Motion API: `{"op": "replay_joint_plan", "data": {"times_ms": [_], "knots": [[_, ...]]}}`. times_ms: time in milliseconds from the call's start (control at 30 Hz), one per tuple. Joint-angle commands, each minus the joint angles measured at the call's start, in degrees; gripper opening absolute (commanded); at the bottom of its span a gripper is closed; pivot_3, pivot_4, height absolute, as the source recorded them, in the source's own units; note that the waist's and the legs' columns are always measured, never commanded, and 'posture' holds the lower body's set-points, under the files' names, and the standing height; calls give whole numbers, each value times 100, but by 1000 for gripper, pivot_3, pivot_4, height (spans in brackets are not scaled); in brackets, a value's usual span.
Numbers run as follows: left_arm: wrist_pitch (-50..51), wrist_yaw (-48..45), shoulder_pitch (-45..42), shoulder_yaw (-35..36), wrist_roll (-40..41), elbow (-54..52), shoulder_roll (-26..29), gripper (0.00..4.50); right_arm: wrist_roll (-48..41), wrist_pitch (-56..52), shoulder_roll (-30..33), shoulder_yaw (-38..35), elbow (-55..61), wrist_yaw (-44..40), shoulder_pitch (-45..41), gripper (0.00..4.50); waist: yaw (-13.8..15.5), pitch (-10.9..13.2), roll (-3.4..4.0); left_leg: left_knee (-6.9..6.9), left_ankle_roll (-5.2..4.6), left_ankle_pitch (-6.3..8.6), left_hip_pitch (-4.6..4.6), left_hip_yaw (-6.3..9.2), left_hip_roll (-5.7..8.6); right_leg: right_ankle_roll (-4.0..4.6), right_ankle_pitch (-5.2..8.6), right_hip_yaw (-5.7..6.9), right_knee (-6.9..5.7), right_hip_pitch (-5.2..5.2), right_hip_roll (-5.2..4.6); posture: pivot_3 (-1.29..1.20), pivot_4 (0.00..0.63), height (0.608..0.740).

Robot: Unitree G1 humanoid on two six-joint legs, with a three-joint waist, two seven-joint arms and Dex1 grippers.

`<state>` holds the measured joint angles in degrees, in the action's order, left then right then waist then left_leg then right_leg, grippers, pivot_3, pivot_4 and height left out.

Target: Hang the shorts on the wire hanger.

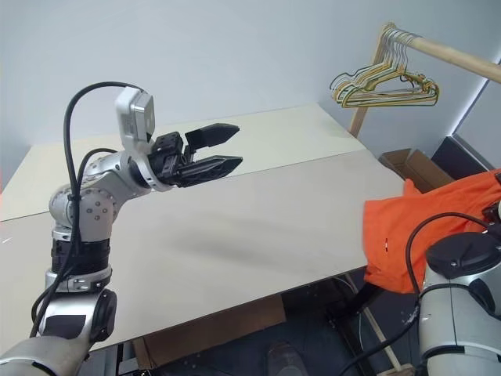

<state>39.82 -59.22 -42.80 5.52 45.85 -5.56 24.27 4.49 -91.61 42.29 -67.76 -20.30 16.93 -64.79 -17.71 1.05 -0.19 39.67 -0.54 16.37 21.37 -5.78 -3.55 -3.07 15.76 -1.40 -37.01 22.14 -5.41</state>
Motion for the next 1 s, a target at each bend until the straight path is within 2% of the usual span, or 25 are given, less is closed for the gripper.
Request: {"op": "replay_joint_plan", "data": {"times_ms": [33, 267, 433, 467, 567, 700, 833, 967, 1000], "knots": [[-64, 1, -59, 38, 59, -164, 73, 4491, 31, 111, -5, 176, 250, -38, 83, 296, -7, 0, 0, 0, 0, 0, 0, 0, 0, 0, 0, 0, 0, 0, 0, -308, 0, 740], [-51, 16, -63, 42, 55, -138, 104, 4500, 146, 623, -67, 1196, 1002, -20, 571, 2519, -52, 0, 8, -3, 3, -2, -6, -5, 1, -3, 1, -8, -1, 0, 0, -307, 0, 740], [-20, 15, -82, 46, 63, -121, 144, 4500, 293, 1063, -166, 1771, 1667, 55, 881, 4346, -64, -1, 11, -8, 5, -3, -20, -19, -1, -6, 2, -23, -3, -3, 2, -304, 0, 740], [-14, 16, -86, 48, 67, -121, 153, 4500, 331, 1171, -170, 1954, 1812, 51, 1001, 4472, -65, -1, 11, -9, 6, -3, -21, -21, -1, -7, 2, -26, -3, -3, 2, -303, 0, 740], [0, 22, -95, 56, 78, -120, 178, 4500, 542, 1706, -237, 2536, 2329, 127, 1492, 4472, -63, -1, 11, -10, 8, -4, -22, -25, -1, -10, 2, -30, -3, -2, 2, -300, 0, 740], [7, 45, -67, 70, 90, -139, 211, 4500, 1063, 3194, -362, 3507, 3093, 420, 2514, 4472, -62, -1, 10, -15, 11, -6, -25, -31, 0, -14, 3, -40, -2, -1, 3, -295, 0, 740], [6, 122, 27, 96, 61, -213, 280, 4500, 1249, 4702, -504, 4216, 3516, 442, 3075, 4472, -90, 0, 9, -19, 15, -9, -33, -46, 2, -21, 3, -62, -3, 0, 4, -281, 0, 740], [120, 360, 197, 210, 96, -316, 421, 4500, 631, 6157, -672, 4600, 3731, -376, 3257, 4472, -154, 4, 2, -25, 14, -8, -42, -50, 1, -22, 3, -71, -4, -1, 8, -258, 0, 740], [79, 440, 313, 228, 5, -385, 505, 4500, 160, 6297, -728, 4724, 3838, -1010, 3289, 4472, -158, 9, -7, -29, 14, -8, -45, -50, 0, -22, 3, -71, -3, -3, 10, -242, 0, 740]]}}
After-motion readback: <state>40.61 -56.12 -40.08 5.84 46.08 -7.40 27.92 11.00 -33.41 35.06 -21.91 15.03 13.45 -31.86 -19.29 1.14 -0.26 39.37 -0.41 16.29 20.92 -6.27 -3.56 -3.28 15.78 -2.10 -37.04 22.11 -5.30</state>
